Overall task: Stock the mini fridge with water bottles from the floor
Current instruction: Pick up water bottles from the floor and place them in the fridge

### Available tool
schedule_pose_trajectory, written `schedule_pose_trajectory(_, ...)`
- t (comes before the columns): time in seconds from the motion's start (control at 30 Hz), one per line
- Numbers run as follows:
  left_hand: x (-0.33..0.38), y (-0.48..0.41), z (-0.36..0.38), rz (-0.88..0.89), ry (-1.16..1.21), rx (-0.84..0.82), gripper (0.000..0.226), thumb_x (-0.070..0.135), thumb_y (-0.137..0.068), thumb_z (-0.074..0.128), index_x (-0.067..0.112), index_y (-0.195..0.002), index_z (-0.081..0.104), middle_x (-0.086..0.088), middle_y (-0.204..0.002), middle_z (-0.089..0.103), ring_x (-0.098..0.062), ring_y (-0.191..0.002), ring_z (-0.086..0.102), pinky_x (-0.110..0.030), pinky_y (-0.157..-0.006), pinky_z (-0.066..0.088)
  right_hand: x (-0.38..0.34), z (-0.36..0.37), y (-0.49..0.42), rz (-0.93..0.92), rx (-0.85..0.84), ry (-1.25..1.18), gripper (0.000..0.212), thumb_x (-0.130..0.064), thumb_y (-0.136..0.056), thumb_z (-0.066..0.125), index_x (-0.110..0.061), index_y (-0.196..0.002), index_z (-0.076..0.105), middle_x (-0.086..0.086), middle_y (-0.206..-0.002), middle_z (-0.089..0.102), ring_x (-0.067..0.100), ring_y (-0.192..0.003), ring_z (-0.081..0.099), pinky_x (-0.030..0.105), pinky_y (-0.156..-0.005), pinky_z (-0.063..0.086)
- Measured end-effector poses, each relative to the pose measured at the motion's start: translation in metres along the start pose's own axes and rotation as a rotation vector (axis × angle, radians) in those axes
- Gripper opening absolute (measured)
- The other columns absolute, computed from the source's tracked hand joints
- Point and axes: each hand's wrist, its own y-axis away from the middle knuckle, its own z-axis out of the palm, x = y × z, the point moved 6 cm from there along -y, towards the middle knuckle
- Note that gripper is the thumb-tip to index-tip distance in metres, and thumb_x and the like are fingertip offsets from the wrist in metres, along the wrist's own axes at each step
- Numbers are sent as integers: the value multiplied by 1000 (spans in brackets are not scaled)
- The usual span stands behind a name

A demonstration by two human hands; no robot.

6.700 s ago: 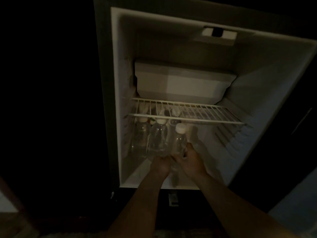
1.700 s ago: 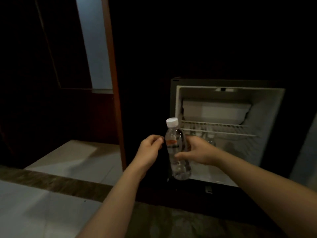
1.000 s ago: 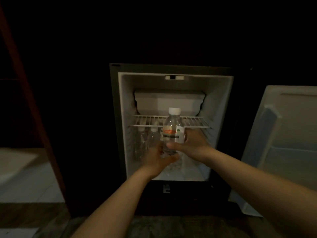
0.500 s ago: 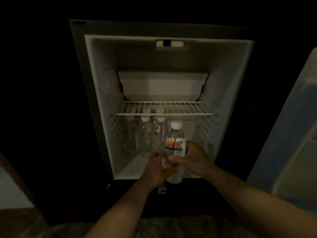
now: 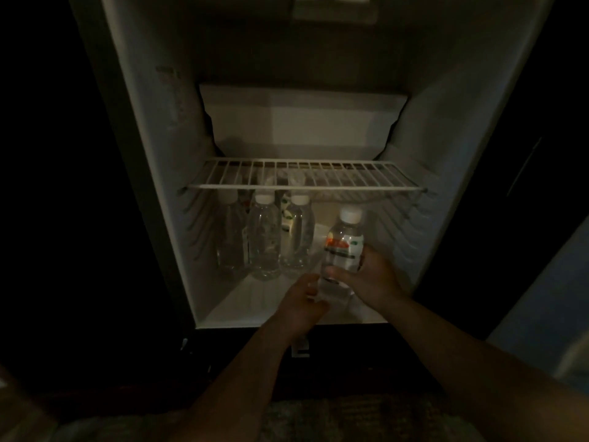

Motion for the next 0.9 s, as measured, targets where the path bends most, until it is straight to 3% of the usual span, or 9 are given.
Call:
schedule_pose_trajectory(0.1,1,-5,6,-20,132,1,34,-1,-83,60,30,-96,55,16,-87,54,7,-73,57,-9,-58,48,-1,4,-12,-8,34,36,50,-18,-68,81,-8,-112,59,12,-105,69,30,-98,66,48,-89,52)
schedule_pose_trajectory(0.27,13,-14,17,-49,220,14,39,1,-88,52,6,-127,49,-3,-115,58,-6,-84,56,-15,-69,46,-6,0,-32,-17,104,81,51,-18,-70,81,-6,-115,58,11,-109,67,27,-100,65,34,-81,52)
schedule_pose_trajectory(0.4,15,-24,26,-69,309,-17,48,-2,-90,49,14,-134,38,17,-90,48,5,-68,53,-4,-56,45,-10,-1,-41,-78,60,97,53,-16,-77,75,-7,-125,53,10,-113,67,24,-104,63,22,-78,44)
schedule_pose_trajectory(0.5,17,-33,29,-51,413,51,46,-12,-87,43,2,-131,43,-10,-104,61,-15,-88,62,-25,-79,50,-12,1,-48,-145,-32,186,55,-12,-85,65,-4,-135,42,13,-123,63,26,-114,59,20,-85,40)
schedule_pose_trajectory(0.57,19,-38,33,-43,470,83,51,-14,-86,41,3,-134,42,-21,-121,57,-21,-94,58,-32,-81,47,-13,1,-54,-175,-55,251,54,-12,-88,61,-2,-136,40,14,-125,61,27,-116,57,23,-89,40)
schedule_pose_trajectory(0.63,18,-44,37,-37,497,95,55,-11,-87,43,10,-138,38,-7,-125,55,-8,-89,57,-27,-80,47,-12,4,-64,-169,-43,262,48,-12,-88,61,-1,-132,46,16,-124,62,28,-116,58,28,-94,43)
schedule_pose_trajectory(0.7,15,-50,36,-16,540,125,57,-11,-87,43,19,-135,39,9,-109,52,14,-72,55,-16,-72,50,-13,8,-71,-165,-22,245,44,-11,-87,62,0,-128,50,18,-122,63,29,-115,59,37,-99,45)
schedule_pose_trajectory(0.77,12,-57,31,-26,534,150,56,-11,-87,40,19,-133,41,12,-99,54,19,-60,56,-8,-58,50,-14,13,-80,-170,0,227,43,-11,-86,64,1,-125,53,18,-122,63,29,-115,59,41,-99,45)
schedule_pose_trajectory(0.9,14,-64,28,-60,525,112,63,-9,-87,38,18,-144,33,-11,-132,53,-19,-100,63,-34,-81,52,-14,22,-96,-175,61,264,48,-17,-84,68,-3,-127,52,15,-120,65,27,-112,61,34,-95,47)
